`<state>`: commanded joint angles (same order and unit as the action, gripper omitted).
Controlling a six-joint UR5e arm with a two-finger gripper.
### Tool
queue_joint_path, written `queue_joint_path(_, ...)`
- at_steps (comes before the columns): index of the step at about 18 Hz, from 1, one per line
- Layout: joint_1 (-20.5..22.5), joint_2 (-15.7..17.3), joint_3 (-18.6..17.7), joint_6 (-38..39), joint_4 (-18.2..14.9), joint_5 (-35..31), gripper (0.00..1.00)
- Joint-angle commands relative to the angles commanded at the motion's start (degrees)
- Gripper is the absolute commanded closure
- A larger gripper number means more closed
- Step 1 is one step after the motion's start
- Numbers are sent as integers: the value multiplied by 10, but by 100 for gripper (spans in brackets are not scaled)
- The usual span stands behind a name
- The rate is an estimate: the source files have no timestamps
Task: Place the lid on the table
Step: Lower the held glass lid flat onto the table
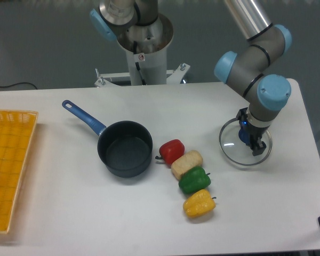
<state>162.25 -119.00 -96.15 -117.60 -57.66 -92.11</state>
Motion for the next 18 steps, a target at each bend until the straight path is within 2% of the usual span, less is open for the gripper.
queue_joint_path(11,0,-4,2,0,8,18,63)
queue_joint_path(13,-1,-7,1,0,20,18,63)
queue_joint_path(18,-1,-11,3,0,25,18,63)
